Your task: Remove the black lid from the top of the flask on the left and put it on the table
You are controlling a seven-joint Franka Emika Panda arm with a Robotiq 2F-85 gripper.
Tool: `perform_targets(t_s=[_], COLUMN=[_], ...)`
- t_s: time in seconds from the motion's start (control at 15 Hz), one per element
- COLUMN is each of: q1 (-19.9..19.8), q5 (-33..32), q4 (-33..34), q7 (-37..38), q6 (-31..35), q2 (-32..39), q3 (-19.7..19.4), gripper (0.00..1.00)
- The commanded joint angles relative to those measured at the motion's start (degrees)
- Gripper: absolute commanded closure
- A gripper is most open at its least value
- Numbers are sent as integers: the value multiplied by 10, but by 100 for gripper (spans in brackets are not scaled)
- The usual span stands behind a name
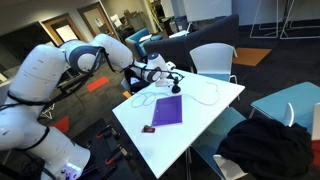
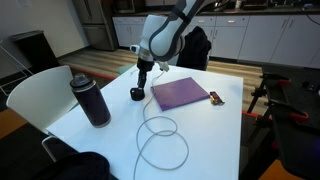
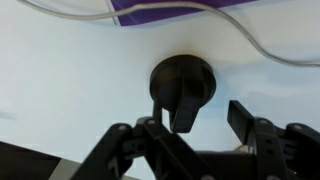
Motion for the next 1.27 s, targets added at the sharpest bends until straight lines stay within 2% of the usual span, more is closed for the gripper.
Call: perform_targets(t_s=[0.0,0.07,0.27,0.4,0.73,0.93,1.2], q1=[-6,-16,-1,-2,50,85,110], q5=[-14,-15,-7,1,-13,-43,-84], q4=[-18,-34,-75,-94,-119,-123,-117], q7=[25,14,48,57,152,217,263], q6=[-28,-28,-117,-202,-349,-417,-480], q2=[-40,-58,-145,-202,-327,-370,-391], q3=[15,30,12,14,-45,-81,-99], gripper=[1,0,0,0,0,0,0])
